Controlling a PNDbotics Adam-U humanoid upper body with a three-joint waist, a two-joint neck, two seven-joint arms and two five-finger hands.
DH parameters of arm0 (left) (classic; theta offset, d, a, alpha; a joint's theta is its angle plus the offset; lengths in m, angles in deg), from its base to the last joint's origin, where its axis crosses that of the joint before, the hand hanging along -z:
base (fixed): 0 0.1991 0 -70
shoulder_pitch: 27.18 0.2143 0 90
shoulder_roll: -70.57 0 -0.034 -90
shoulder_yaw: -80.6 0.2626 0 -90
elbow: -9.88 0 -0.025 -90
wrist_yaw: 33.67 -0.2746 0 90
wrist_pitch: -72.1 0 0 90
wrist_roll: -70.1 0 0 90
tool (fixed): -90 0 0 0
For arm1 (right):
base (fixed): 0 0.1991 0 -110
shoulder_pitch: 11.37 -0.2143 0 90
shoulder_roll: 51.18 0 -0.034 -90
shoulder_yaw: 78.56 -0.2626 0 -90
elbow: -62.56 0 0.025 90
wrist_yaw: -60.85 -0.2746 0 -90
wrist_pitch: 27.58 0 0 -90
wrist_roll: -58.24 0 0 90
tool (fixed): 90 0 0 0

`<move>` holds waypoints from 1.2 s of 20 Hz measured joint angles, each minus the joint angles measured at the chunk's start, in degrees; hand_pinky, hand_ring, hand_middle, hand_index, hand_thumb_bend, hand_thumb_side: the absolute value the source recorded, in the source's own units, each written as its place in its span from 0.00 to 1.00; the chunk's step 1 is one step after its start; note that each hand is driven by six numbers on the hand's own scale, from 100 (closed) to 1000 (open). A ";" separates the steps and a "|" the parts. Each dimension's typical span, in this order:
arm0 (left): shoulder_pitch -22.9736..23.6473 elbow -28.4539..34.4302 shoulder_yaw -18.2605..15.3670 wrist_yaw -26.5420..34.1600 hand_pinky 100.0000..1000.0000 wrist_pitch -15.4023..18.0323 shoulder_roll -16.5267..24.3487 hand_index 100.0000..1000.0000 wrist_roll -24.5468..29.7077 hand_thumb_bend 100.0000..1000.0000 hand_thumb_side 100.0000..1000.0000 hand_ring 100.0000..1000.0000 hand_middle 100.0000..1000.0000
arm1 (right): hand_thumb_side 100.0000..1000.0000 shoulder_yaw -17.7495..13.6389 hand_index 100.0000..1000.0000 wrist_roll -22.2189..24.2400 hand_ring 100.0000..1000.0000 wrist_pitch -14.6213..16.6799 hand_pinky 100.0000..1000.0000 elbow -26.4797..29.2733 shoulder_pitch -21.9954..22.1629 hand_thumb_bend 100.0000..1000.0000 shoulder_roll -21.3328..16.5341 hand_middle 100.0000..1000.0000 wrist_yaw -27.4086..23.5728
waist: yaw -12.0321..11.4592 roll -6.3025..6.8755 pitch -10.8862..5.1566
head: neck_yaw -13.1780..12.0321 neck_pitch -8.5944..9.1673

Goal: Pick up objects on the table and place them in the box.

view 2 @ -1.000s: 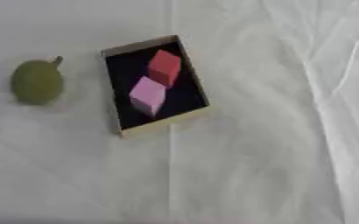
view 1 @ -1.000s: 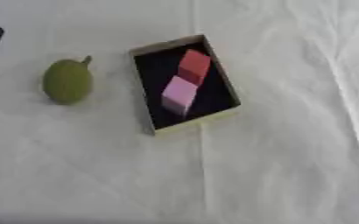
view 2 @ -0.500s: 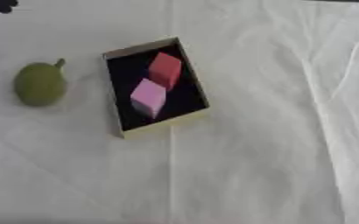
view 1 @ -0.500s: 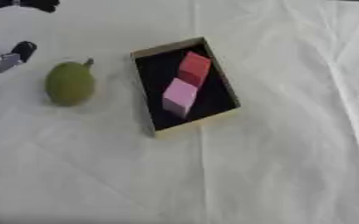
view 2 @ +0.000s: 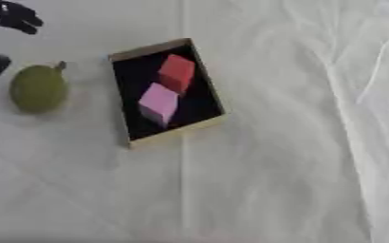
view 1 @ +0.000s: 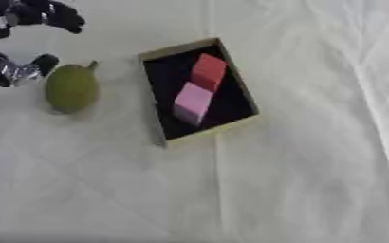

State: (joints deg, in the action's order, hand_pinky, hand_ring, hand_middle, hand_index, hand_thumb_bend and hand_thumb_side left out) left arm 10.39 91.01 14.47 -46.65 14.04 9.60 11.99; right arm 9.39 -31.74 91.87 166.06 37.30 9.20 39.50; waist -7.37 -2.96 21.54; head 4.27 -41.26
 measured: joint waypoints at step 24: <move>1.42 -1.91 -1.11 -11.51 1.00 0.00 -0.10 0.94 0.00 0.21 0.35 1.00 0.87 | 0.40 -0.38 0.81 1.08 0.81 -1.08 0.88 -0.01 0.32 0.00 0.52 0.76 -0.46 | -0.31 0.14 0.33 | -0.17 0.02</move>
State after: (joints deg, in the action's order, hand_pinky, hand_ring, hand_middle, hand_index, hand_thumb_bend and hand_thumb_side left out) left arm 11.81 89.10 13.36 -58.16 14.04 9.50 11.99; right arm 9.00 -30.65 90.79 166.04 37.62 9.72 39.04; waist -7.68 -2.82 21.87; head 4.10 -41.25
